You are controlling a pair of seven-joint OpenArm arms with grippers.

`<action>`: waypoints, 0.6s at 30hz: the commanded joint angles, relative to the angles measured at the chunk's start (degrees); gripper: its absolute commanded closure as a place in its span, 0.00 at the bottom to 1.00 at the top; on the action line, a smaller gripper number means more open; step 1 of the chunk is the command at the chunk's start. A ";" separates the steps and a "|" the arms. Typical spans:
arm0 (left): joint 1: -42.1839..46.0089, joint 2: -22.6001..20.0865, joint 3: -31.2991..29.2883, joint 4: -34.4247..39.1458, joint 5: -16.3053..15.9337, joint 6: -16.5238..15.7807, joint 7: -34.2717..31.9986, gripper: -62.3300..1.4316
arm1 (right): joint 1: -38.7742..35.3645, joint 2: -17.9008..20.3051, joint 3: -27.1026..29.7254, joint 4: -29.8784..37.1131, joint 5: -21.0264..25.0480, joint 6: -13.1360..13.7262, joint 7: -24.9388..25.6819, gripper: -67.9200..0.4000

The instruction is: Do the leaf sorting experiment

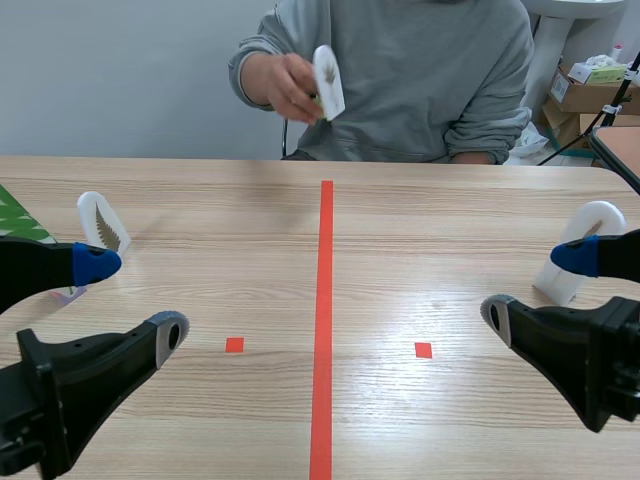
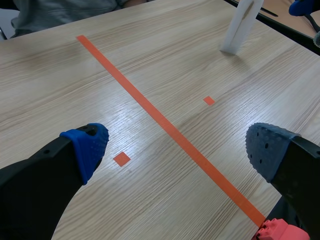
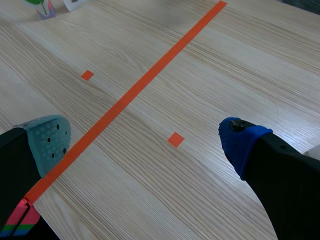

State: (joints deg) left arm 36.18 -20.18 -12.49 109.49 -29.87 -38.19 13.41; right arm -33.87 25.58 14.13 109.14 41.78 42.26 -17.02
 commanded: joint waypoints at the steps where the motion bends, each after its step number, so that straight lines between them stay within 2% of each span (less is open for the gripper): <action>1: -0.20 0.00 -0.15 0.28 -0.83 -0.11 -0.94 0.06 | 0.70 0.90 0.15 0.68 -0.02 0.46 -0.13 0.10; 9: -0.20 0.00 -0.15 0.28 -0.83 -0.11 -0.92 0.06 | 0.70 0.90 0.15 0.68 -2.58 0.46 -1.53 0.10; 18: -0.20 0.00 -0.15 0.28 -0.83 -0.11 -0.92 0.06 | 0.70 0.90 0.15 0.68 -2.62 0.46 -1.73 0.10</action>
State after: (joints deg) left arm 36.18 -20.18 -12.49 109.49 -29.87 -38.19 13.41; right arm -33.87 25.58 14.13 109.14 38.39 42.26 -19.57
